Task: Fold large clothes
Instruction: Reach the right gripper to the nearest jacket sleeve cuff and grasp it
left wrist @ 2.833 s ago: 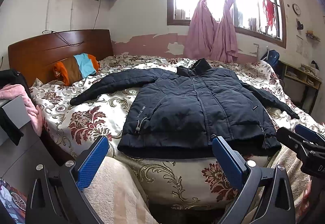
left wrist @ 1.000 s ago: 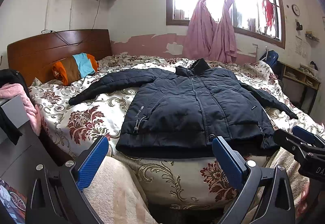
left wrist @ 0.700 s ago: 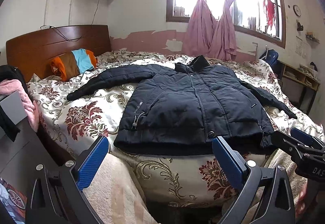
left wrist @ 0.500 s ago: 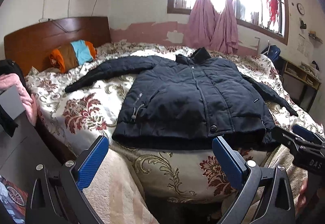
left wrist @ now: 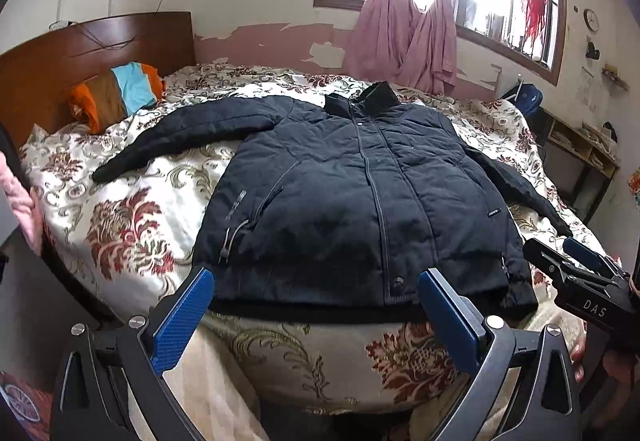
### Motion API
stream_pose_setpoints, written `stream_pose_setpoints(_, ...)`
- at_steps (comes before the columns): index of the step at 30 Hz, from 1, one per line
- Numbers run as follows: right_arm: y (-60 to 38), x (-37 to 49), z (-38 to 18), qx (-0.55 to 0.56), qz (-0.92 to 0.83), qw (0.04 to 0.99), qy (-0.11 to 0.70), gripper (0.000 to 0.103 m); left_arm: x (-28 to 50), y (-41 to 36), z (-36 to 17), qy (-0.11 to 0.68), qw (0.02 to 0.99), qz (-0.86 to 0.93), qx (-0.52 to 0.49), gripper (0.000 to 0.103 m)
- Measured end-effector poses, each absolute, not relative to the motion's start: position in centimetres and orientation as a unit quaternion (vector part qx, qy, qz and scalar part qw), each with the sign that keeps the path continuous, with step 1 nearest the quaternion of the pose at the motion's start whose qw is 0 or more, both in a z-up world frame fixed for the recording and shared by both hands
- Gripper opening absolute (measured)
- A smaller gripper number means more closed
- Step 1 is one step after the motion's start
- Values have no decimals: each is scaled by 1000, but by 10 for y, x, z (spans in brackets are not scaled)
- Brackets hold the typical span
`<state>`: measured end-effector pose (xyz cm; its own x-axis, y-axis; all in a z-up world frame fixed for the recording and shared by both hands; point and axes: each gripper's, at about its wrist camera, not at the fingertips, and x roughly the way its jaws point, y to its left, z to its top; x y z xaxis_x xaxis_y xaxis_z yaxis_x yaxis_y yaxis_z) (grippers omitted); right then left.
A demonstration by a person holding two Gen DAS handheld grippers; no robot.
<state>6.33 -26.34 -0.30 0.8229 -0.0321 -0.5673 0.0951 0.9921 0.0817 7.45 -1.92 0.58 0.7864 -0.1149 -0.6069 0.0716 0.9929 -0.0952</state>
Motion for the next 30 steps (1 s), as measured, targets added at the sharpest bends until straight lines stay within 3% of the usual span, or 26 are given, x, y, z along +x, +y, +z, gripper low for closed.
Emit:
stream_pose_setpoints(13,-299,107,-9,76,-67,950,296,102,131,-54,-2,360,930,-60,-34,103)
stream_pose_setpoints(30,-378,161,-28,84,-124,925,349,102,223,-146,7,372,921,-106,47,103)
